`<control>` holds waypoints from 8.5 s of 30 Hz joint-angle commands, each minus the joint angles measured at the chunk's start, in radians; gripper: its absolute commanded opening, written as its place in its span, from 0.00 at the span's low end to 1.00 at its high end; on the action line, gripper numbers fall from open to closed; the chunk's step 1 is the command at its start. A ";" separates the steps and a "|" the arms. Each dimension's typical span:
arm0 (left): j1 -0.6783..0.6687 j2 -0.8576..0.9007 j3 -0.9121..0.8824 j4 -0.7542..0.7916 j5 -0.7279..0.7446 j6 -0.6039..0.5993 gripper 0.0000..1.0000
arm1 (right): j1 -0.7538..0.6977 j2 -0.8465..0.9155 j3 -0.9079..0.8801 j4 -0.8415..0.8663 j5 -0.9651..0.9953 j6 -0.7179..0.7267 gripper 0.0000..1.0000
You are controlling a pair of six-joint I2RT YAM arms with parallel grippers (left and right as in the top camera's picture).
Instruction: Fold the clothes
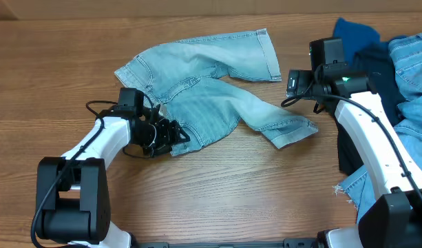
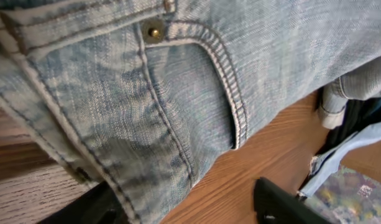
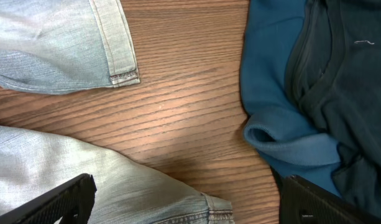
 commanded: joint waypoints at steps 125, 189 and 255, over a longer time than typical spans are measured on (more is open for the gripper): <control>0.321 -0.614 0.220 -0.532 -0.462 0.102 0.04 | -0.046 -0.489 -0.193 -0.188 -0.502 -0.022 0.04; 0.286 -0.127 0.198 -0.148 -0.645 -0.009 0.89 | 0.081 0.159 -0.066 0.025 -0.174 -0.060 1.00; 0.293 0.072 0.178 -0.381 -0.760 0.001 0.16 | 0.115 0.268 0.203 0.391 -0.533 -0.245 0.13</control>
